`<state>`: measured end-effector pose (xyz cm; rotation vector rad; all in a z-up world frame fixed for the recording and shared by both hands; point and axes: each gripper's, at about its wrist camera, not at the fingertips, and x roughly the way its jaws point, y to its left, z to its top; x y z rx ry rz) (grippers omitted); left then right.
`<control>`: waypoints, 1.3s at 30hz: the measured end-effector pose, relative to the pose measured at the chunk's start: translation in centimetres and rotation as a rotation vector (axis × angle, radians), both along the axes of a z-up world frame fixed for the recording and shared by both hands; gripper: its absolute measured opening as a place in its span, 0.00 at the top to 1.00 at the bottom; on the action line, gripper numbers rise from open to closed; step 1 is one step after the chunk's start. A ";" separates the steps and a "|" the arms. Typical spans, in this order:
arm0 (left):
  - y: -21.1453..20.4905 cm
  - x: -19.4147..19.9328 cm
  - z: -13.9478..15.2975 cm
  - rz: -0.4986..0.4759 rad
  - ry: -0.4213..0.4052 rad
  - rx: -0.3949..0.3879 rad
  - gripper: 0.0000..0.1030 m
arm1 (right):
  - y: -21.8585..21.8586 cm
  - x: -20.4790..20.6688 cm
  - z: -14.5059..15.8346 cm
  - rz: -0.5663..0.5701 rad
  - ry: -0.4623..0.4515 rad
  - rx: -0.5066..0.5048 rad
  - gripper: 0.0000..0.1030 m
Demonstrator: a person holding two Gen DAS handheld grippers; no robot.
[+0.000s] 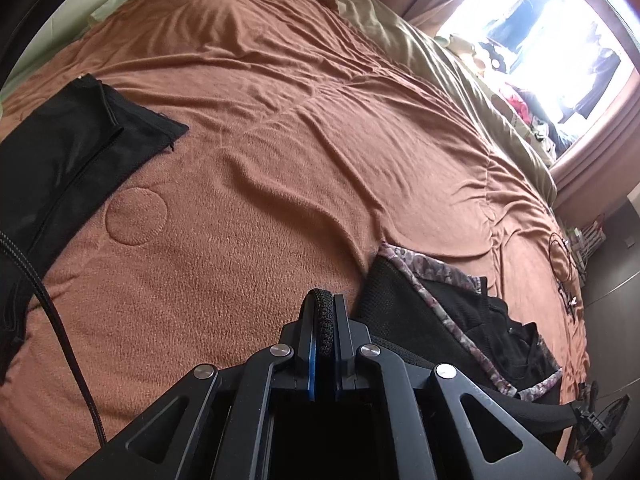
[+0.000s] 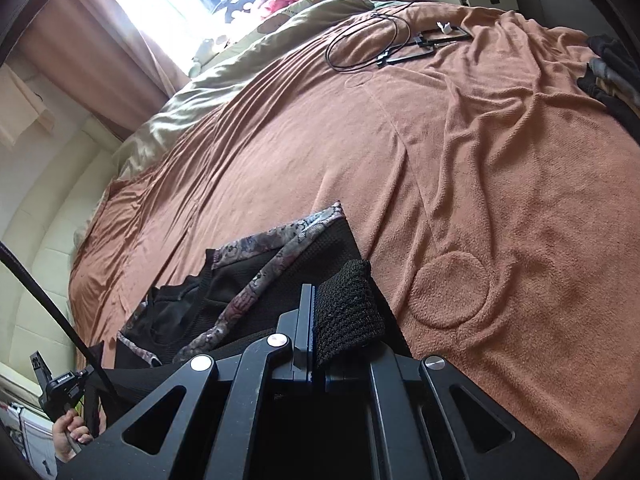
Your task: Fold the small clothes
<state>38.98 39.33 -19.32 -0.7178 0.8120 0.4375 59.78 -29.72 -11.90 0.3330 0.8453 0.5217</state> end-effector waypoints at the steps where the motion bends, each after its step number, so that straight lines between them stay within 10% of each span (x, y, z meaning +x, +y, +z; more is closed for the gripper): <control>1: 0.0 0.3 -0.3 -0.006 0.015 -0.006 0.93 | 0.5 0.1 -0.1 -0.003 0.005 -0.026 0.99; 4: -0.2 1.1 -0.7 -0.039 0.059 -0.007 0.91 | 1.4 0.1 0.1 0.009 0.010 -0.057 0.92; 8: -1.1 0.8 0.5 -0.100 0.073 0.067 0.51 | 1.8 -1.3 1.5 0.028 -0.054 -0.100 0.31; 23: -5.9 -0.8 -0.2 -0.421 0.264 0.263 0.35 | 2.9 -6.5 2.4 0.181 -0.105 -0.454 0.27; 39: -6.1 4.9 -3.5 -0.501 0.419 0.438 0.24 | 7.8 0.3 -0.2 0.160 -0.026 -0.626 0.27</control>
